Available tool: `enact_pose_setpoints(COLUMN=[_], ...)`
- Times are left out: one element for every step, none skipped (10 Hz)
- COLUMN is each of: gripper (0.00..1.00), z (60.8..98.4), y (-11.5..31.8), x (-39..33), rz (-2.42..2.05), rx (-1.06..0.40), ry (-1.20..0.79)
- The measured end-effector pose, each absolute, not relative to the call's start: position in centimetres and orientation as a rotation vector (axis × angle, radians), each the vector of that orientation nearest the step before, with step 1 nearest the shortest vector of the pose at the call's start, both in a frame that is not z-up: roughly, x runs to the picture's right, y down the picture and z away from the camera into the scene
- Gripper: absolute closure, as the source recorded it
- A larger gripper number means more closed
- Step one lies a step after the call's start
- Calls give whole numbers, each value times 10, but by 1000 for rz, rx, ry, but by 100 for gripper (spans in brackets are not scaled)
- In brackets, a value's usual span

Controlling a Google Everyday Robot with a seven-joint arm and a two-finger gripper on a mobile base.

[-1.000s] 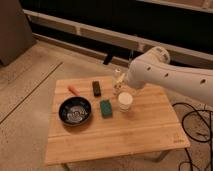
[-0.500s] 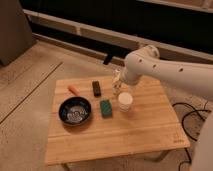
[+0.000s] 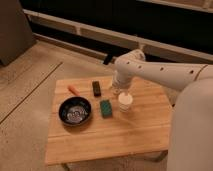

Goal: Pick up the ceramic cup

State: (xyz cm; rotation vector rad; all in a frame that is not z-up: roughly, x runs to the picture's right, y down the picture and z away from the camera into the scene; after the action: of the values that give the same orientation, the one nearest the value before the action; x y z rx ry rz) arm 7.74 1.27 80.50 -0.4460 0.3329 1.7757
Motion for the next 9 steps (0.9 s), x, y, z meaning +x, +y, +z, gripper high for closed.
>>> enact_pose_setpoints(gripper=[35,35,35,35,35,35,35,35,35], z=[805,804,805,807,810,813,818,822,825], y=[13,13,19,27,34,43,51,56,57], x=[76,74,77,76,73,68,71,75,78], rz=[1774,1775,1770,1767,1762,1758,1762,1766,1770], rx=[-447,-452,-451,-449,-451,-457,-454,-449,-443], ry=[332,329,337,353,367,389,422,446,462])
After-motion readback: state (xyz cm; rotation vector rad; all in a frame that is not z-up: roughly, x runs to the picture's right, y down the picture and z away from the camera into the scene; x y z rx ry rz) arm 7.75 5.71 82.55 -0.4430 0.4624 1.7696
